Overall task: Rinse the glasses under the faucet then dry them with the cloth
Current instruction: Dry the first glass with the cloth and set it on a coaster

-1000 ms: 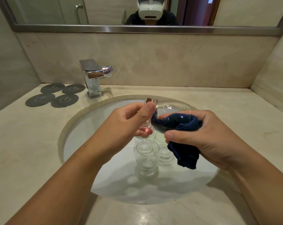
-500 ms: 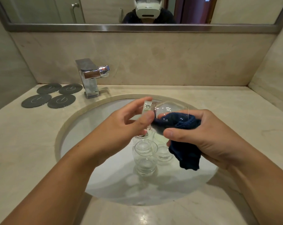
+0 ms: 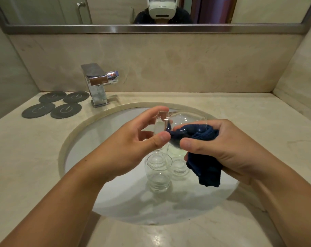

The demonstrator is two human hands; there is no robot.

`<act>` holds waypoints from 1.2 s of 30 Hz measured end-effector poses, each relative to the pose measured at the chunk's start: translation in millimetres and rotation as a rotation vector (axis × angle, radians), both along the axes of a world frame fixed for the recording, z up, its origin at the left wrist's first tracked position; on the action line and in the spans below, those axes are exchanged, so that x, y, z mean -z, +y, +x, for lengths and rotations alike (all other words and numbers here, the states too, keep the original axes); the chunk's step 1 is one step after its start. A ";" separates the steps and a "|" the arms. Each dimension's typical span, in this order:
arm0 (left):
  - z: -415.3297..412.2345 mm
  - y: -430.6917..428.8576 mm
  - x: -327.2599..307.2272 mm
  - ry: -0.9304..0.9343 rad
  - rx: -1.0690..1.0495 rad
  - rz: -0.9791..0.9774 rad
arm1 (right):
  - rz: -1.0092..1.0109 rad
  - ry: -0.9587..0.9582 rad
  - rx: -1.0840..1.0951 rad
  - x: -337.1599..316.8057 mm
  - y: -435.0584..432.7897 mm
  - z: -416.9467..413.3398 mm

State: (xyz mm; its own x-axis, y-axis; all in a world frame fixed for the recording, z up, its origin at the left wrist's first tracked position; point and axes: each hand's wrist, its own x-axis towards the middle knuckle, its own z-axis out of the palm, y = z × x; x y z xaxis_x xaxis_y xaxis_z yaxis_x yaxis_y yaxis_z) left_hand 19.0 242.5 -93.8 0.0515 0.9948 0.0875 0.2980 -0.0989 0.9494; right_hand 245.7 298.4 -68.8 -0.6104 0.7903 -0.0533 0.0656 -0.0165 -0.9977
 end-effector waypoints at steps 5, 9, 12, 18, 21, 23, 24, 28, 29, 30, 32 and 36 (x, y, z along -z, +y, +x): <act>6.4 2.3 0.2 -0.109 -0.059 -0.060 | 0.042 -0.006 0.036 -0.5 -0.7 -0.8; 12.0 3.7 -1.9 -0.186 -0.147 -0.101 | 0.099 -0.025 0.058 -1.4 -0.2 -0.3; 9.0 4.2 0.4 -0.157 -0.119 -0.029 | 0.105 -0.031 0.045 -1.3 0.1 -1.6; 3.9 -0.3 -0.6 -0.019 0.005 0.061 | 0.065 -0.005 0.023 -2.7 -0.8 -0.4; 3.3 -1.3 -1.3 -0.037 -0.004 0.070 | 0.030 0.022 0.021 -3.7 -1.6 -0.9; 5.1 -0.3 -2.6 -0.077 -0.037 0.047 | 0.019 0.035 0.032 -4.3 -2.7 -1.8; 6.6 0.2 -2.7 -0.114 -0.050 0.025 | 0.037 0.024 0.040 -4.0 -2.9 -2.2; 8.7 3.5 -1.7 -0.132 -0.119 0.002 | 0.130 -0.006 0.062 -0.6 -4.1 -4.7; 8.3 3.6 -1.3 -0.126 -0.122 0.024 | 0.141 -0.008 0.059 0.2 -4.1 -5.1; 7.8 3.2 -1.3 -0.137 -0.117 0.043 | 0.143 -0.011 0.043 0.5 -4.4 -4.9; 6.3 1.2 -1.1 -0.149 -0.090 0.056 | 0.145 -0.026 -0.015 -0.4 -5.7 -4.1; 1.6 -1.2 -1.9 -0.112 -0.019 0.069 | 0.125 -0.062 -0.058 -2.0 -4.4 -1.5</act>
State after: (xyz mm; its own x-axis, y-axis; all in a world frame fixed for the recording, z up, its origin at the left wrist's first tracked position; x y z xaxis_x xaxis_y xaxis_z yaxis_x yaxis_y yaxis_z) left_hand 20.7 241.3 -91.9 0.0188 0.9869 0.1600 0.1926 -0.1606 0.9680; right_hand 244.1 294.1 -66.8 -0.6541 0.7564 0.0044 0.1240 0.1129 -0.9858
